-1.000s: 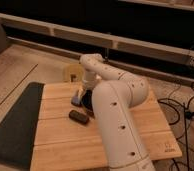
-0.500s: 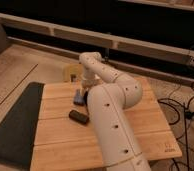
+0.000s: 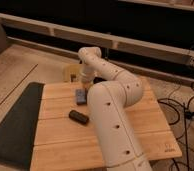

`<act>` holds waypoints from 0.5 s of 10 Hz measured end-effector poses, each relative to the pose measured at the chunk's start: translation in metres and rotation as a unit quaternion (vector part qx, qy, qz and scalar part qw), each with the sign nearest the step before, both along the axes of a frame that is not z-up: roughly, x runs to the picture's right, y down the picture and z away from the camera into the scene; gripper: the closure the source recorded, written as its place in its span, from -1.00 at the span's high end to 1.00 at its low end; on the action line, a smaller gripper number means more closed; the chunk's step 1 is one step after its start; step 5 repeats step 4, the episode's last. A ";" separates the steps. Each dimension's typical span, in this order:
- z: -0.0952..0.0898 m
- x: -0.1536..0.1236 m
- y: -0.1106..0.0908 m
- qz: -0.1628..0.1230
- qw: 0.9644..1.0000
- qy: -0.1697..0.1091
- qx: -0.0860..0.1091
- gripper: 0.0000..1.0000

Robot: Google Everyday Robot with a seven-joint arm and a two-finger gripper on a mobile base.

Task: Pick up the ceramic bowl

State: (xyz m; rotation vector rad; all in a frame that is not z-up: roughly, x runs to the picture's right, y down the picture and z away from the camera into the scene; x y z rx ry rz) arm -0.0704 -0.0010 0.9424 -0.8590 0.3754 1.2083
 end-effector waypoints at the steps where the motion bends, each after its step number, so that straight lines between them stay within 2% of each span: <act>1: -0.009 -0.009 -0.009 0.000 1.000 -0.010 0.010 -0.78; 4: -0.046 -0.040 -0.036 0.003 0.997 -0.057 0.049 -0.78; 5: -0.046 -0.040 -0.036 0.003 0.997 -0.057 0.049 -0.78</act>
